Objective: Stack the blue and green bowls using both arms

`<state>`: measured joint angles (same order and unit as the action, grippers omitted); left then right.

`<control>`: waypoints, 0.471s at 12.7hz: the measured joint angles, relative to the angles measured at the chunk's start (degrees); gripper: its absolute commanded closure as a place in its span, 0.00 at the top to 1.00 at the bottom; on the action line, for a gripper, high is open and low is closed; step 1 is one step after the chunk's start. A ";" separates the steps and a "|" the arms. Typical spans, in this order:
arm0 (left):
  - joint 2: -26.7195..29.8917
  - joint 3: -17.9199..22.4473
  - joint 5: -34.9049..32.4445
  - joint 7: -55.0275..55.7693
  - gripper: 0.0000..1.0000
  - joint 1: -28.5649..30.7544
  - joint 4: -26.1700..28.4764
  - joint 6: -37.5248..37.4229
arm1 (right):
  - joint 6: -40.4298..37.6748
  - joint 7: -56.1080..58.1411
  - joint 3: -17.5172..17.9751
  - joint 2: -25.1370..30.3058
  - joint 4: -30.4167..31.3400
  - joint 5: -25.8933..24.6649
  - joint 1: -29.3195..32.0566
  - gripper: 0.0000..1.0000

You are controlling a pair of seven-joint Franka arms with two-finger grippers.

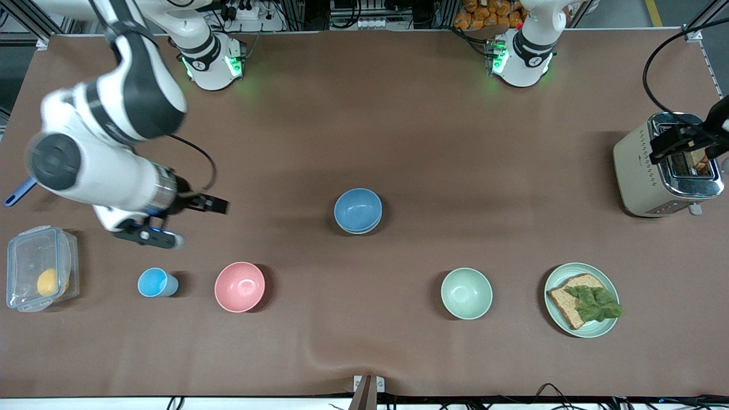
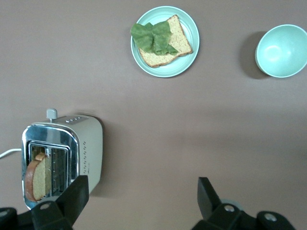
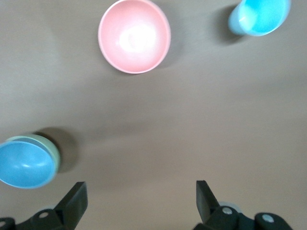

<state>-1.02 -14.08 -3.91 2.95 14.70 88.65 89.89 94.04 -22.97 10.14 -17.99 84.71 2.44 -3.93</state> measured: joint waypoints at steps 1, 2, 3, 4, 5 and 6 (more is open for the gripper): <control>0.42 0.81 1.64 0.00 1.00 -0.36 0.04 -0.38 | -0.31 4.03 -0.04 2.24 1.49 -0.97 1.66 1.00; 0.79 1.99 3.24 0.19 1.00 -1.23 0.09 -0.76 | -0.72 7.39 -0.09 4.46 2.87 -2.76 3.15 1.00; 1.07 3.10 4.46 0.78 1.00 -2.28 0.16 -1.10 | -1.96 9.60 -0.11 6.45 3.88 -5.33 4.38 1.00; 1.24 3.67 5.09 1.47 1.00 -3.16 0.26 -1.45 | -3.63 11.76 -0.14 8.20 4.56 -7.45 5.74 1.00; 1.38 3.77 5.28 1.77 1.00 -4.02 0.43 -1.81 | -4.70 14.39 -0.23 9.56 5.06 -8.38 7.29 1.00; 1.61 3.75 5.29 1.94 1.00 -4.95 0.81 -2.02 | -5.31 16.72 -0.77 10.52 5.30 -8.70 8.67 1.00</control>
<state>0.58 -10.33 1.37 4.89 9.74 89.45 87.87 88.73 -6.25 9.37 -7.48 90.02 -6.26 4.74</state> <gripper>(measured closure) 0.000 0.000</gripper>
